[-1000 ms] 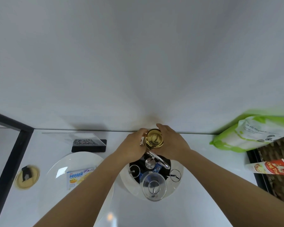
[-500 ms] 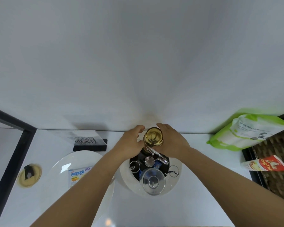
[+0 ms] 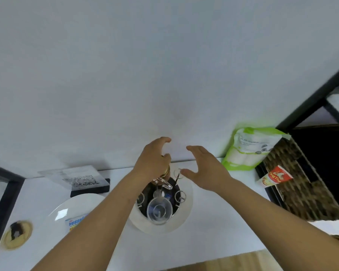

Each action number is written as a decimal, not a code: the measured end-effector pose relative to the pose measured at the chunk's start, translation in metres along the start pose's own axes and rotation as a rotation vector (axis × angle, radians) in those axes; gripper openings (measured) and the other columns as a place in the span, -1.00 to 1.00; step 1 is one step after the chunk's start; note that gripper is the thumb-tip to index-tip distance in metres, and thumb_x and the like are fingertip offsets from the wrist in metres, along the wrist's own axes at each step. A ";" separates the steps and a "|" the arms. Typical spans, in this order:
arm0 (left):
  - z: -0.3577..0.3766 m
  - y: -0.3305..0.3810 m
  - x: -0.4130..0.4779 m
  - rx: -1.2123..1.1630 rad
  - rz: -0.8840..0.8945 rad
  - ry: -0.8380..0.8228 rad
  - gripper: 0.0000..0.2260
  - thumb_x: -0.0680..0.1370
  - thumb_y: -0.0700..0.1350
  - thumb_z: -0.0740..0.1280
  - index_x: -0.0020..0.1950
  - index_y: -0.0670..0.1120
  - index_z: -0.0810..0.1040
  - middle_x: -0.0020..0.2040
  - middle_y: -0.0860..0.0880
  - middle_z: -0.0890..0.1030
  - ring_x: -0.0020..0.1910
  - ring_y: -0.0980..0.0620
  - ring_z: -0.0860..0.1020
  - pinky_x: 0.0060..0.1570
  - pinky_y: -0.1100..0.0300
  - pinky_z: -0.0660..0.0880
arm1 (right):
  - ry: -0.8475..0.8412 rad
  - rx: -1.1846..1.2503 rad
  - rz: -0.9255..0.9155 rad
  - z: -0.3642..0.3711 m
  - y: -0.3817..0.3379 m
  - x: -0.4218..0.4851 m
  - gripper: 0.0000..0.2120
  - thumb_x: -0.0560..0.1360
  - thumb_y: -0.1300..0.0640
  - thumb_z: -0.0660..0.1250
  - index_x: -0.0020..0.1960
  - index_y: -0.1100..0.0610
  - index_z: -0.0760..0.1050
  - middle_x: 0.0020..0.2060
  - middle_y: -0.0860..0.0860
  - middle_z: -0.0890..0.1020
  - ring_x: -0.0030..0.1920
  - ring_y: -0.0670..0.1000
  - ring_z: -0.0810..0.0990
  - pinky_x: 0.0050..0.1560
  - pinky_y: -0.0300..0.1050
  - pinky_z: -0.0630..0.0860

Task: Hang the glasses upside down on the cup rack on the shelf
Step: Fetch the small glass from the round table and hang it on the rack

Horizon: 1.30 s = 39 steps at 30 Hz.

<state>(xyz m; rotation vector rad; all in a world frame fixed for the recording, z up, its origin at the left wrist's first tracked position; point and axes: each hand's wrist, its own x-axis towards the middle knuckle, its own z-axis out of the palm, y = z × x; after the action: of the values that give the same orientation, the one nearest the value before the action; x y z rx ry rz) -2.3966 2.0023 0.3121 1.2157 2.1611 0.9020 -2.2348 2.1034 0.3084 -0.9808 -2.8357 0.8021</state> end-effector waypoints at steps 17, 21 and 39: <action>0.246 0.349 -0.170 0.216 0.806 -0.385 -0.55 0.54 -0.19 0.33 0.44 -0.05 0.41 0.41 0.02 0.46 0.38 0.05 0.40 0.35 0.20 0.32 | 0.612 0.090 0.320 -0.168 0.190 -0.417 -0.57 0.51 0.06 0.39 0.35 0.02 0.42 0.27 -0.02 0.53 0.23 -0.04 0.47 0.20 -0.19 0.40; 0.321 0.416 -0.228 0.204 0.912 -0.502 -0.54 0.57 -0.15 0.33 0.47 0.00 0.36 0.42 0.07 0.43 0.39 0.09 0.37 0.32 0.23 0.29 | 0.708 0.098 0.496 -0.180 0.234 -0.546 -0.52 0.53 0.02 0.36 0.42 0.01 0.36 0.35 -0.04 0.47 0.29 -0.05 0.42 0.20 -0.27 0.27; 0.683 0.651 -0.546 0.250 1.643 -1.311 -0.57 0.55 -0.22 0.34 0.42 -0.09 0.41 0.40 -0.03 0.45 0.38 -0.03 0.39 0.20 0.45 0.15 | 1.179 0.143 1.496 -0.122 0.316 -1.008 -0.55 0.52 0.00 0.37 0.37 0.04 0.41 0.29 -0.01 0.50 0.27 -0.02 0.45 0.22 -0.08 0.42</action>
<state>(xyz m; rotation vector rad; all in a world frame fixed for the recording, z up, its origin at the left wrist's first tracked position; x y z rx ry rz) -1.3109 1.9821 0.4046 2.5734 -0.0359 0.0216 -1.2255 1.7798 0.3931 -2.3475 -0.7877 0.1499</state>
